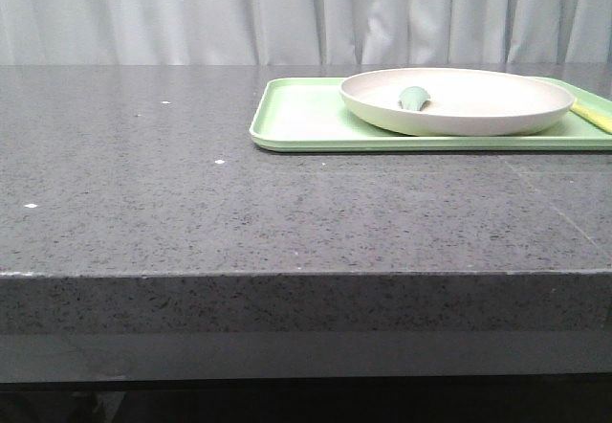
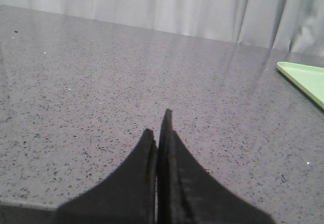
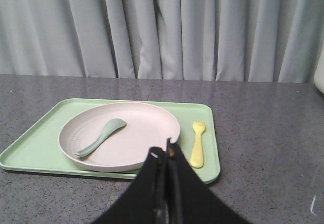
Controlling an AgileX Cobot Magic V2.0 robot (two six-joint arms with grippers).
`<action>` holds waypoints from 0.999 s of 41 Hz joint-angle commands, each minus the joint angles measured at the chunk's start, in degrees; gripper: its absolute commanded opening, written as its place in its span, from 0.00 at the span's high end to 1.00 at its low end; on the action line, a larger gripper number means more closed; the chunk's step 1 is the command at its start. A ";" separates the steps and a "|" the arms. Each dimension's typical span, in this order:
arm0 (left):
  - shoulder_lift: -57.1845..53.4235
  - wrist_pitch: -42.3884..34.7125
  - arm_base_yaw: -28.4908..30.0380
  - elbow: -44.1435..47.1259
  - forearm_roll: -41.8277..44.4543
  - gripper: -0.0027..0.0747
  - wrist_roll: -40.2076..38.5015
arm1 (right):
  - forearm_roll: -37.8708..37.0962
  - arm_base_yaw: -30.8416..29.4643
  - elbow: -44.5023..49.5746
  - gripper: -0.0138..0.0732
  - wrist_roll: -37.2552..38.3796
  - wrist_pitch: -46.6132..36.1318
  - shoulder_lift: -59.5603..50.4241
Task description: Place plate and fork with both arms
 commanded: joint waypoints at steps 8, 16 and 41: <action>-1.19 -4.77 -0.07 0.16 -0.43 0.99 0.08 | -1.72 0.10 -1.33 0.92 -0.50 -4.50 0.64; -1.19 -4.77 -0.07 0.16 -0.43 0.99 0.08 | -2.04 0.02 6.69 0.92 -0.55 -4.44 -3.54; -1.19 -4.77 -0.07 0.16 -0.43 0.99 0.08 | 0.74 -5.49 25.99 0.92 -0.55 -7.89 -11.73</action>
